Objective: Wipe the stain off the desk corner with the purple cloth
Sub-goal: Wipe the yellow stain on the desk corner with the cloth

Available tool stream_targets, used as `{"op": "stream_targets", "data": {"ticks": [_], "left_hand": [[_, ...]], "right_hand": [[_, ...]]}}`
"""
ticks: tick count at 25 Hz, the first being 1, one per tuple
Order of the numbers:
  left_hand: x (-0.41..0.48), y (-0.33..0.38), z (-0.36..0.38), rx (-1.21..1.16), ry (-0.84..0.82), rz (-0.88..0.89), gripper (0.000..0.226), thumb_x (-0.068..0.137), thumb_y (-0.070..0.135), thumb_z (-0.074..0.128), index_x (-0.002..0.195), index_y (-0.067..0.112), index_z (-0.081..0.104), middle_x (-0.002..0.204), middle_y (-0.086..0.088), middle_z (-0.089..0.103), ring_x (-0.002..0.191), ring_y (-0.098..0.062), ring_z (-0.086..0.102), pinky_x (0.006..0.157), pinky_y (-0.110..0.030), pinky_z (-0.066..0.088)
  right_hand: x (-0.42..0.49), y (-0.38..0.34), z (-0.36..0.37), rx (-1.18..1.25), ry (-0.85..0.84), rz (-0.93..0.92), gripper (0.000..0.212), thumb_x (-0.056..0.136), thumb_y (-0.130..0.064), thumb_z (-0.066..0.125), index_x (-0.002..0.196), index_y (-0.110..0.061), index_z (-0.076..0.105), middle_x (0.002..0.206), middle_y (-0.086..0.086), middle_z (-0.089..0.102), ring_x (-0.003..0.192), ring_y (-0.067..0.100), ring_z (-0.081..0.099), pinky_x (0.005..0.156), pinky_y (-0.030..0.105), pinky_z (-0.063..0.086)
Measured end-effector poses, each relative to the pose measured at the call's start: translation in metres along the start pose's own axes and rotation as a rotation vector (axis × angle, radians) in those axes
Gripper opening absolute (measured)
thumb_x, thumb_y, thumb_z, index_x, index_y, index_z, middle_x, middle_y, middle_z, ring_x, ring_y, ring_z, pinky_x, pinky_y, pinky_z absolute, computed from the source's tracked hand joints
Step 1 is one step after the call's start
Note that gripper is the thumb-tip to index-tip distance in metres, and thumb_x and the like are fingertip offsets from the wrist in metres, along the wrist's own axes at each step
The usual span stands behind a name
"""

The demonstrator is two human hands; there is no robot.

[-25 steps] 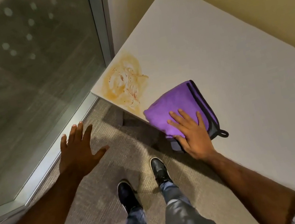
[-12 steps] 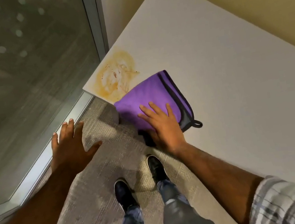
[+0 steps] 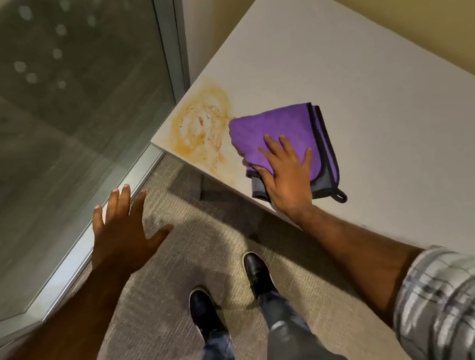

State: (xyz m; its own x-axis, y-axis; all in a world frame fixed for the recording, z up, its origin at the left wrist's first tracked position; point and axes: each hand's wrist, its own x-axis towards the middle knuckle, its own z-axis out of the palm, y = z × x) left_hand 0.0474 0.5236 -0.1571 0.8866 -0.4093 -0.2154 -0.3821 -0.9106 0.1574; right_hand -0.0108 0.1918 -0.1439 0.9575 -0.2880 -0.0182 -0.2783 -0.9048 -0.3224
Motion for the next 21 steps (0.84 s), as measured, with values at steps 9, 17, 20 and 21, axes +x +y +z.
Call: {"op": "stream_targets", "data": {"ticks": [9,17,20,21], "left_hand": [[0.001,0.007,-0.009,-0.025,-0.003,-0.019,0.097,0.074,0.085,0.031,0.143,0.018,0.038,0.156,-0.015,0.031,0.147,-0.037,0.021,0.112,-0.064,0.015],[-0.006,0.002,-0.005,-0.077,-0.001,-0.121,0.096,0.075,0.083,0.031,0.146,0.020,0.033,0.159,-0.012,0.026,0.148,-0.035,0.014,0.113,-0.063,0.012],[-0.015,0.005,0.007,-0.097,-0.047,-0.152,0.095,0.076,0.081,0.028,0.149,0.021,0.028,0.161,-0.012,0.021,0.150,-0.033,0.007,0.114,-0.062,0.009],[-0.017,0.004,0.011,-0.106,-0.065,-0.161,0.094,0.076,0.081,0.027,0.150,0.022,0.025,0.162,-0.011,0.019,0.150,-0.032,0.005,0.115,-0.061,0.007]], "right_hand": [[-0.058,0.029,-0.010,0.115,-0.002,-0.162,0.042,0.099,-0.039,0.040,0.131,-0.019,0.060,0.149,0.000,0.049,0.140,0.022,0.041,0.117,0.060,0.021],[0.024,-0.043,0.005,-0.129,-0.003,-0.125,0.053,0.093,-0.056,0.049,0.135,-0.025,0.054,0.120,0.006,0.057,0.111,0.029,0.048,0.088,0.048,0.035],[0.013,-0.052,0.006,-0.093,-0.021,-0.337,0.045,0.091,-0.042,0.050,0.129,-0.020,0.060,0.105,0.005,0.061,0.098,0.029,0.053,0.079,0.043,0.033],[0.006,-0.050,0.005,-0.111,-0.035,-0.424,0.048,0.088,-0.041,0.049,0.129,-0.019,0.060,0.102,0.004,0.061,0.094,0.029,0.053,0.077,0.042,0.033]]}}
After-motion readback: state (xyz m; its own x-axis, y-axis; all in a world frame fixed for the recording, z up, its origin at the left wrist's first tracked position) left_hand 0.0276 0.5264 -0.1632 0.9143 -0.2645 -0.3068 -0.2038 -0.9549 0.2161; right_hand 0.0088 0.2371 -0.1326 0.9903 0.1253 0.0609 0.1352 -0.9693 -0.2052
